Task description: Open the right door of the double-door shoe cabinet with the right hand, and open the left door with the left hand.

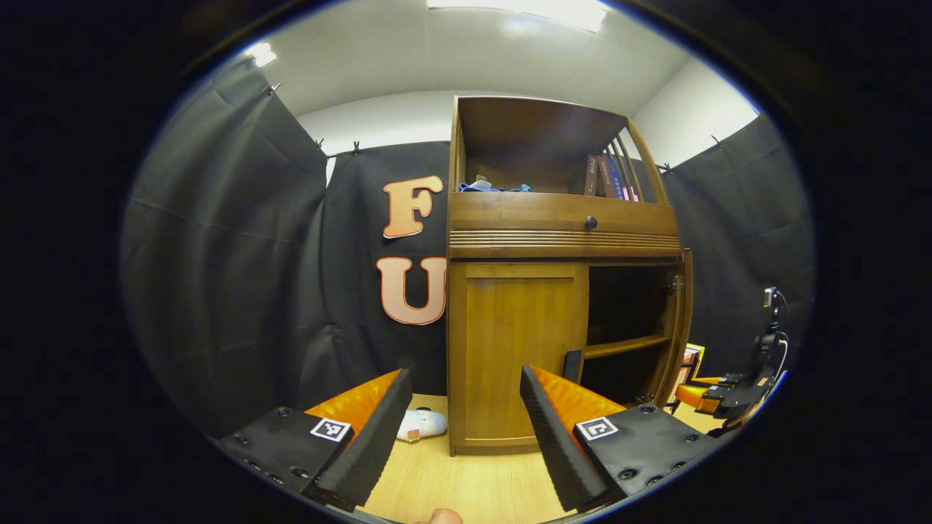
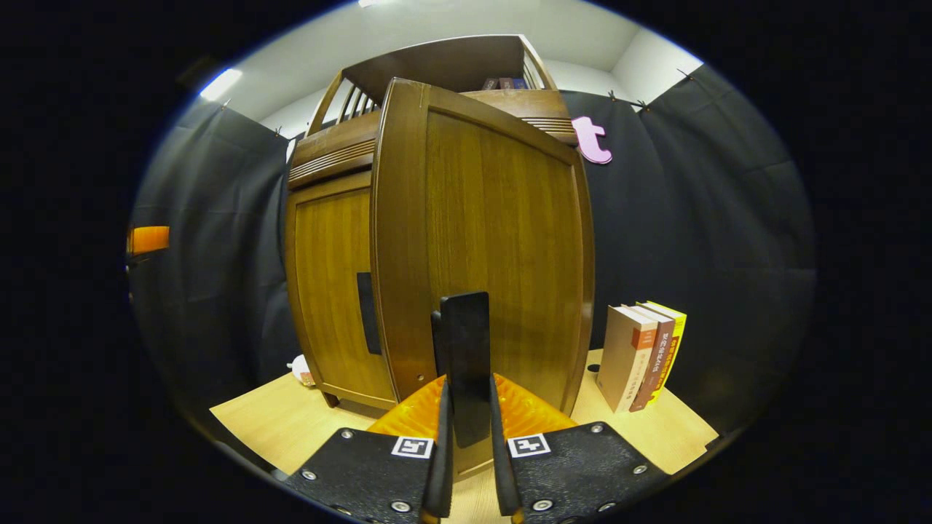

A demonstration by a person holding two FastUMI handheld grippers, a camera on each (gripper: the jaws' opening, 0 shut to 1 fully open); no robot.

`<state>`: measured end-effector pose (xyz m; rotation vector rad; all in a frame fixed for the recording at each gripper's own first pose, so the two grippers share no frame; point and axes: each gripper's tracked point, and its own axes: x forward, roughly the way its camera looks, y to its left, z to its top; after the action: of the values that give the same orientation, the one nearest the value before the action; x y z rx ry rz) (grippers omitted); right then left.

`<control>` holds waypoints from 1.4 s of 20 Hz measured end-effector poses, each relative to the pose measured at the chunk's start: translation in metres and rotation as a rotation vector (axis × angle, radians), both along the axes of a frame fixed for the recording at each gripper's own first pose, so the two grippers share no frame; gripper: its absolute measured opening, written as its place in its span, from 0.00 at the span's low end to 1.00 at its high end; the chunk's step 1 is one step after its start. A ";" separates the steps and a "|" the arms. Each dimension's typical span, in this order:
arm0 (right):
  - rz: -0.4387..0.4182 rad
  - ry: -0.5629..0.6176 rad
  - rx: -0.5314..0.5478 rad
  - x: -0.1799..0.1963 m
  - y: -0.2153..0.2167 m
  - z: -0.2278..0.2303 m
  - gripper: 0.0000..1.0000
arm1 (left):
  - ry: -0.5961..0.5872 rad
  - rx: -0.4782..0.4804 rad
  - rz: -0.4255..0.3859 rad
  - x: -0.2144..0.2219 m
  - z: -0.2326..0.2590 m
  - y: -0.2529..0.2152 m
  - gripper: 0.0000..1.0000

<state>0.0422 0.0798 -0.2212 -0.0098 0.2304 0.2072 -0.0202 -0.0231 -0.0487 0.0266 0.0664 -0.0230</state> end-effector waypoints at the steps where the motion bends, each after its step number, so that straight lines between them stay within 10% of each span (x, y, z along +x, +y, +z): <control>1: -0.004 0.001 -0.005 -0.002 -0.005 0.001 0.17 | 0.002 -0.002 -0.005 0.000 -0.001 -0.003 0.94; 28: -0.095 -0.056 -0.104 -0.037 -0.141 0.027 0.08 | 0.044 -0.009 -0.088 0.013 -0.024 -0.072 0.94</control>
<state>0.0049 -0.0610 -0.1939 -0.1077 0.1854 0.1000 -0.0075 -0.0954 -0.0722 0.0203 0.1088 -0.1117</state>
